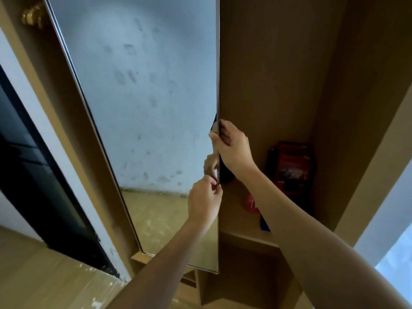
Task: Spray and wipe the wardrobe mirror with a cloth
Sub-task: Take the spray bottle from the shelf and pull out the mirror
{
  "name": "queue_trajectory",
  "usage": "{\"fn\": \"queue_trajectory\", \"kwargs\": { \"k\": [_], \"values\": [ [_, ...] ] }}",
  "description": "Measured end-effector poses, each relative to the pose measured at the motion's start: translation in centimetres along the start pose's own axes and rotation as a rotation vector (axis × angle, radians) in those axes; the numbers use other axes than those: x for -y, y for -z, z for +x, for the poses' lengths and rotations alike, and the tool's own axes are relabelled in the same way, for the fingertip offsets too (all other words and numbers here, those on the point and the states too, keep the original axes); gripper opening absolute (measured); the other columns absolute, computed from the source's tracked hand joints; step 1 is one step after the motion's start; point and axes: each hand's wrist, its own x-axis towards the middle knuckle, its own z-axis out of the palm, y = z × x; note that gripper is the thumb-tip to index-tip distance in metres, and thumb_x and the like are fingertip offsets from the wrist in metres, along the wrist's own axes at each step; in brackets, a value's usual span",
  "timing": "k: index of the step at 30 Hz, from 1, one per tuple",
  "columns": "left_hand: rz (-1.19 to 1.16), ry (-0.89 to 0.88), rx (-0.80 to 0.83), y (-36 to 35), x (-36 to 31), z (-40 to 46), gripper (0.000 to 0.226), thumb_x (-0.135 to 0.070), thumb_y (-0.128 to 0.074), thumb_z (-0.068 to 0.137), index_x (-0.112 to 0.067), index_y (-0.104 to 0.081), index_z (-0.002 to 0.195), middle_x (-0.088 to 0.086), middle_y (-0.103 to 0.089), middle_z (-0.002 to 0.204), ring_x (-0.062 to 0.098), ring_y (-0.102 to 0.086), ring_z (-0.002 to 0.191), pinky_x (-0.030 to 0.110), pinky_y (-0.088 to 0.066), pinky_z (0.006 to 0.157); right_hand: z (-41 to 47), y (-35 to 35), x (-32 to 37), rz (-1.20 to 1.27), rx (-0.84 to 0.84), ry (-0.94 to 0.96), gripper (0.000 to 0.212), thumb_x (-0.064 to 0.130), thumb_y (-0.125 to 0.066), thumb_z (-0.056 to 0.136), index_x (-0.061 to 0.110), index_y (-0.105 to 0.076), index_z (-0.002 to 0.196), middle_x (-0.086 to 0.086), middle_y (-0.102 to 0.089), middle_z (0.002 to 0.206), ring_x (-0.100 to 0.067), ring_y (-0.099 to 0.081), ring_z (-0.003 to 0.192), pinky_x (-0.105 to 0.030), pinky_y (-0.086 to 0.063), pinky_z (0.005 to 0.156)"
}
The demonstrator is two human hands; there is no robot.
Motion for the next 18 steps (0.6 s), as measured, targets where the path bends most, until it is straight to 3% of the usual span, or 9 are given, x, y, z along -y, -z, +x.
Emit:
{"fn": "queue_trajectory", "kwargs": {
  "k": [6,11,15,18],
  "values": [
    [0.050,-0.047,0.035,0.6,0.3,0.1,0.018,-0.030,-0.063,0.091,-0.014,-0.068,0.098,-0.003,-0.073,0.088,0.012,-0.069,0.082,0.029,-0.056,0.075,0.1,-0.1,0.2,0.036,-0.016,-0.018,0.024,0.014,-0.062,0.094,0.007,-0.060,0.117,0.005,-0.069,0.091,-0.013,-0.067,0.088,-0.034,-0.056,0.083],
    [0.247,-0.094,-0.081,4.4,1.2,0.2,0.021,-0.035,-0.052,0.094,-0.021,-0.068,0.097,-0.008,-0.071,0.088,0.011,-0.066,0.079,0.021,-0.045,0.067,-0.3,0.0,1.0,-0.012,-0.024,-0.019,0.045,0.008,-0.060,0.093,0.012,-0.046,0.136,0.008,-0.062,0.099,-0.004,-0.062,0.085,-0.010,-0.053,0.072],
    [0.204,-0.086,-0.214,9.0,3.6,0.8,0.015,-0.026,-0.054,0.094,-0.018,-0.066,0.099,-0.003,-0.070,0.096,0.017,-0.064,0.087,0.027,-0.043,0.066,-1.2,0.2,1.1,-0.078,-0.049,0.016,0.057,0.009,-0.060,0.092,0.017,-0.036,0.143,0.004,-0.058,0.123,-0.012,-0.057,0.114,-0.030,-0.050,0.098],
    [0.220,-0.098,-0.289,11.3,4.9,1.1,0.020,-0.025,-0.054,0.095,-0.013,-0.064,0.108,0.002,-0.069,0.103,0.021,-0.062,0.097,0.031,-0.046,0.071,-1.8,0.1,1.5,-0.156,-0.136,0.078,0.061,0.008,-0.059,0.091,0.018,-0.034,0.146,0.002,-0.044,0.146,-0.014,-0.042,0.134,-0.024,-0.037,0.105]
  ]
}}
